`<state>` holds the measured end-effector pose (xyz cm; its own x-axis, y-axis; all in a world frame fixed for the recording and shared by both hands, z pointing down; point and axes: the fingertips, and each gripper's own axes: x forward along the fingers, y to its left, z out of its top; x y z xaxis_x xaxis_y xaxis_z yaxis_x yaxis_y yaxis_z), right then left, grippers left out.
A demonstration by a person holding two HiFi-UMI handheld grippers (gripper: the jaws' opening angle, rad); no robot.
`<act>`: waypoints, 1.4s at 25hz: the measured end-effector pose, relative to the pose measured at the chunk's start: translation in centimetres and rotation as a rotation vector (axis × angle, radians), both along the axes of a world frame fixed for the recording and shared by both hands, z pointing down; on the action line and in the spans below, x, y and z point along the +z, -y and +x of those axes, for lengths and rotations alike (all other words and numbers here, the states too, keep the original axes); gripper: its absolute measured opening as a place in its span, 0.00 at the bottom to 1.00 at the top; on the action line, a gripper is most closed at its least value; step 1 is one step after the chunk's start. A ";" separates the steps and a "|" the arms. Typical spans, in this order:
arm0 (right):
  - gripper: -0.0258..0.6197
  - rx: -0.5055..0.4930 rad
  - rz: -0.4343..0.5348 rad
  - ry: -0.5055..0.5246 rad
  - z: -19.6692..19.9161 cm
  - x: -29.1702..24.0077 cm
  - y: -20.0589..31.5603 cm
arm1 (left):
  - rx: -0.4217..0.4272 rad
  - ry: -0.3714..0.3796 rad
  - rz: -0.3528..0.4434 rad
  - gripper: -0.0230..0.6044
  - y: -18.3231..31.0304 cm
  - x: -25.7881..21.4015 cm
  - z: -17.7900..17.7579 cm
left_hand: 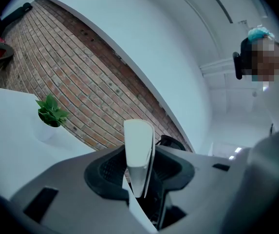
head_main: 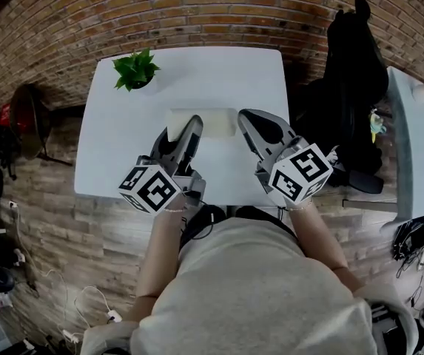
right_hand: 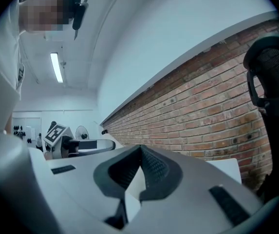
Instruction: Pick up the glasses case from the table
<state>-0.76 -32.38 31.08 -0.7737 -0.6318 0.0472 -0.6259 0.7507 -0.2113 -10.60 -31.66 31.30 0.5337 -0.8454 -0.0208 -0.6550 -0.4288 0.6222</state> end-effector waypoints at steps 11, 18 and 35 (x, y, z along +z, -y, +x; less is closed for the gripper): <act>0.04 -0.014 0.006 -0.046 -0.6 0.3 -0.8 | -0.016 -0.007 0.019 0.28 -0.6 -0.4 -0.4; 0.04 -0.017 0.001 -0.072 -0.8 0.9 -1.2 | 0.003 0.001 0.025 0.28 -1.0 -0.3 -0.2; 0.04 -0.021 -0.021 -0.092 -0.8 1.5 -1.6 | -0.003 0.000 0.018 0.28 -1.2 -0.1 -0.3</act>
